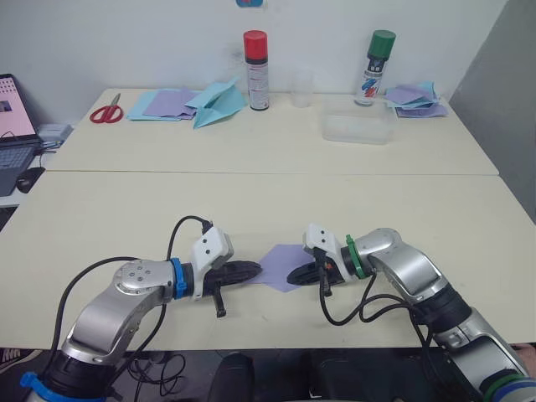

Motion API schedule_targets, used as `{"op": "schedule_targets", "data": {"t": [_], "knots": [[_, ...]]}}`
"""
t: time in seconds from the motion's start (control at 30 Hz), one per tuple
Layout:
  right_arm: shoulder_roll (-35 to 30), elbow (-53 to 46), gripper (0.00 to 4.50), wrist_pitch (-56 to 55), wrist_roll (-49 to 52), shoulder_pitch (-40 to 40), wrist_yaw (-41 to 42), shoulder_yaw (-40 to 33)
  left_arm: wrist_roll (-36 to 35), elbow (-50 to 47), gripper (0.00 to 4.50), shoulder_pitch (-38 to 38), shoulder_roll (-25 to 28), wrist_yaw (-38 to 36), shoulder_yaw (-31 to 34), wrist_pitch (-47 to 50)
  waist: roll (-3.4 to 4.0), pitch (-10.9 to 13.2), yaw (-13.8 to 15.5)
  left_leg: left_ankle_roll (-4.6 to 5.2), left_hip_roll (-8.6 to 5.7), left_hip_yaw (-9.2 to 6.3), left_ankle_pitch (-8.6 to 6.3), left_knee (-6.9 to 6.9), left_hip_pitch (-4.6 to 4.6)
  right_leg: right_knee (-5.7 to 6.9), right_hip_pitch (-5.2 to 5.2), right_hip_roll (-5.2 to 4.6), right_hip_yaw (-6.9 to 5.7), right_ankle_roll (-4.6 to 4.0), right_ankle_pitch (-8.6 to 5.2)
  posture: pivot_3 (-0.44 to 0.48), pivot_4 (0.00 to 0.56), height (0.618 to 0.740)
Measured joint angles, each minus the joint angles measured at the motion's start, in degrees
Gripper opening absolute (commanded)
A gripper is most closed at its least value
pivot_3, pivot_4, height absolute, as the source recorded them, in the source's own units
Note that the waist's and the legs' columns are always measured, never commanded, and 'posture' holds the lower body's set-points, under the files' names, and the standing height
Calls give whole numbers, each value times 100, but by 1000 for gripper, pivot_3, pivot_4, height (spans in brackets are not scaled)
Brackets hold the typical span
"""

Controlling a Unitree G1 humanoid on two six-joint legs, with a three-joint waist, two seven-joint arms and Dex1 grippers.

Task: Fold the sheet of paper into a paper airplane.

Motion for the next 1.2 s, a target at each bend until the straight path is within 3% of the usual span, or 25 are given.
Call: {"op": "schedule_targets", "data": {"t": [0.43, 0.53, 0.67, 0.87, 0.9, 1.2], "knots": [[114, -59, 58, 85, 201, 203, -539, -237, 476, 263, 0, 223, -118, 149, -361, -206, -2, -3, 4, 0, 8, 3, 0, -2, 49, -4, 44, 22, 11, -13, 7, 0, 150, 740], [200, -114, 661, 668, 680, 191, -714, -819, 513, 355, 0, 229, -141, 160, -379, -343, -2, -3, 6, 0, 7, 8, 0, -4, 69, -5, 63, 20, 16, -13, 7, 0, 150, 740], [4, -177, 2148, 1334, 1102, -5, -857, -1420, 518, 428, 0, 232, -169, 158, -393, -427, -1, -3, 4, 0, 6, 10, 0, -7, 82, -6, 74, 11, 17, -13, 6, 0, 150, 740], [-172, 258, 4334, 1964, 1389, -104, -984, -1643, 571, 471, 0, 226, -175, 103, -403, -521, 0, -4, 2, 0, 6, 14, -1, -10, 83, -7, 73, 11, 21, -15, 6, 0, 150, 740], [-158, 396, 4493, 2120, 1470, -172, -1002, -1657, 577, 473, 0, 223, -175, 98, -403, -524, 0, -4, 2, 0, 6, 14, -1, -10, 83, -7, 73, 11, 22, -15, 6, 0, 150, 740], [75, 902, 4493, 2524, 1700, -475, -1032, -1669, 615, 480, 0, 208, -173, 40, -403, -525, 2, -8, 0, 1, 7, 15, -1, -11, 84, -8, 73, 12, 22, -15, 6, 0, 150, 740]]}}
